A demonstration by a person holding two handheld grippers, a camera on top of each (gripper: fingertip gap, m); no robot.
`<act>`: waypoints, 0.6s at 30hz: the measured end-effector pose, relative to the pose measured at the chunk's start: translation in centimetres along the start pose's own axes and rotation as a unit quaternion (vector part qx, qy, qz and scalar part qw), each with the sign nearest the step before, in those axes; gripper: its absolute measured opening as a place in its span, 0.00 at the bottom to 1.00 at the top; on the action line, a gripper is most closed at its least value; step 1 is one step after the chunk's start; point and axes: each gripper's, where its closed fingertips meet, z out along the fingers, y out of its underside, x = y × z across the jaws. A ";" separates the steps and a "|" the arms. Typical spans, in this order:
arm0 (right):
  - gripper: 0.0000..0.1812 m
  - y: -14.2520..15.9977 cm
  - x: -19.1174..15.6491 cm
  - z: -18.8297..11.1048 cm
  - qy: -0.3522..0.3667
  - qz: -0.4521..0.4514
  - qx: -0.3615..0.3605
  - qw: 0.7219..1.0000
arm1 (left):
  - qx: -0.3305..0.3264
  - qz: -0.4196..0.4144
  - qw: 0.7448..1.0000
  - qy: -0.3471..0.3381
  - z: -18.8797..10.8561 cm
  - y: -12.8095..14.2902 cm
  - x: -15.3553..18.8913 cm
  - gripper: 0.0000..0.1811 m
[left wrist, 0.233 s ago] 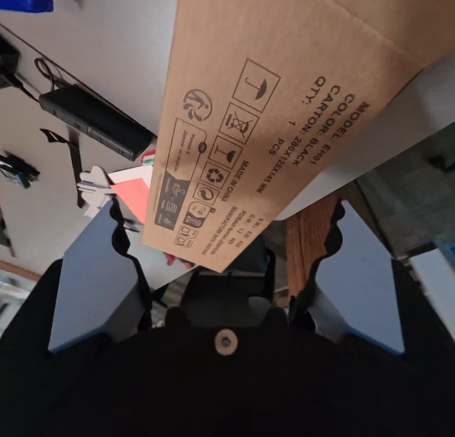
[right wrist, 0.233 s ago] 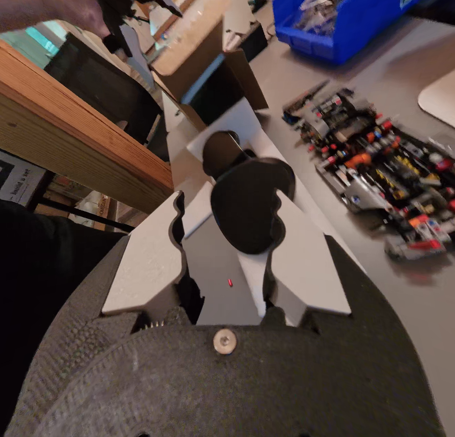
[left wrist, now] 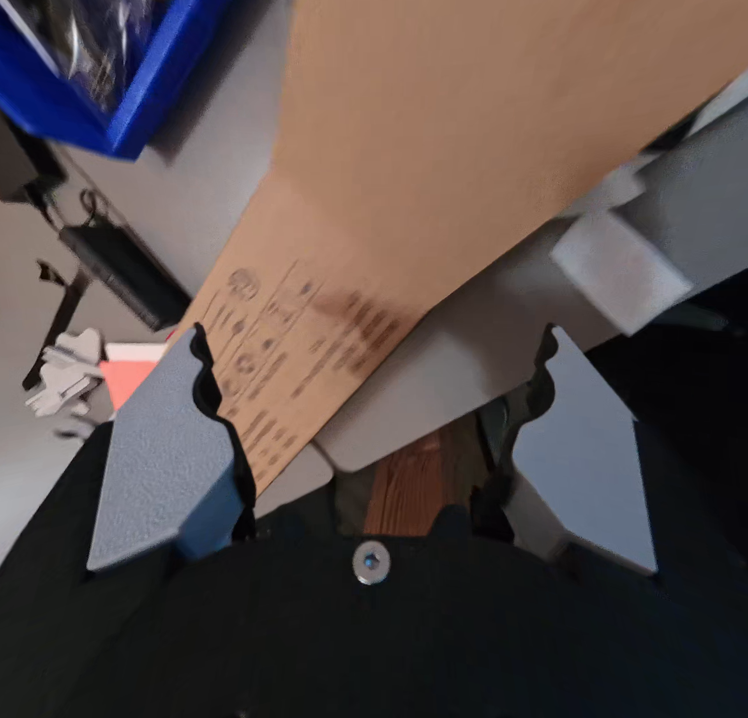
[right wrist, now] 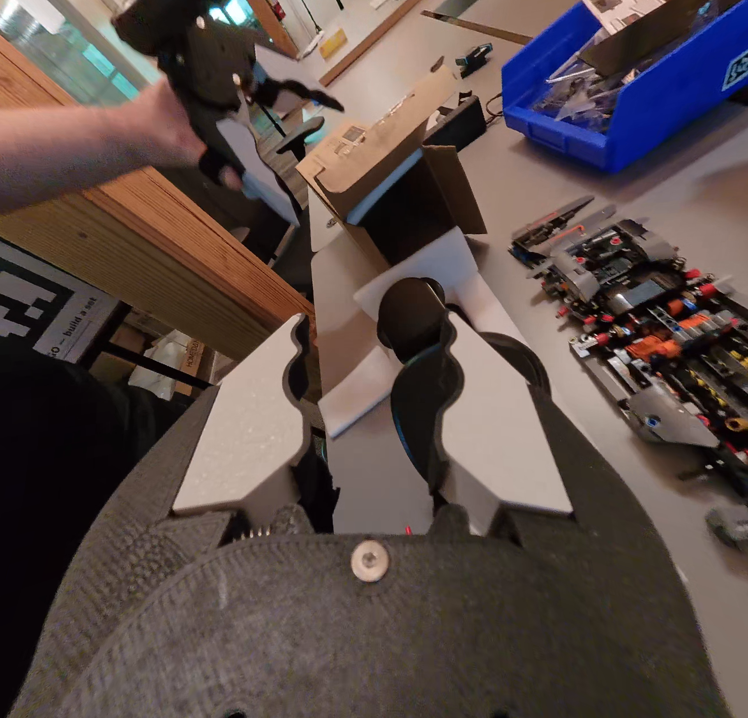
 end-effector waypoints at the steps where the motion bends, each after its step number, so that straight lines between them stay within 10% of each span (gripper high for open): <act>1: 0.35 0.0 -0.2 0.4 -0.004 0.001 0.001 1.000 | 0.021 0.000 1.000 -0.007 0.4 -1.0 1.6 0.83; 9: 0.29 0.5 -1.9 1.1 -0.023 -0.004 -0.009 1.000 | 0.029 -0.030 0.992 -0.122 6.4 -2.5 3.7 0.53; 18: 0.23 1.0 -2.3 -0.8 -0.038 -0.009 -0.023 0.999 | 0.089 -0.080 0.972 -0.203 4.3 -3.8 0.5 0.11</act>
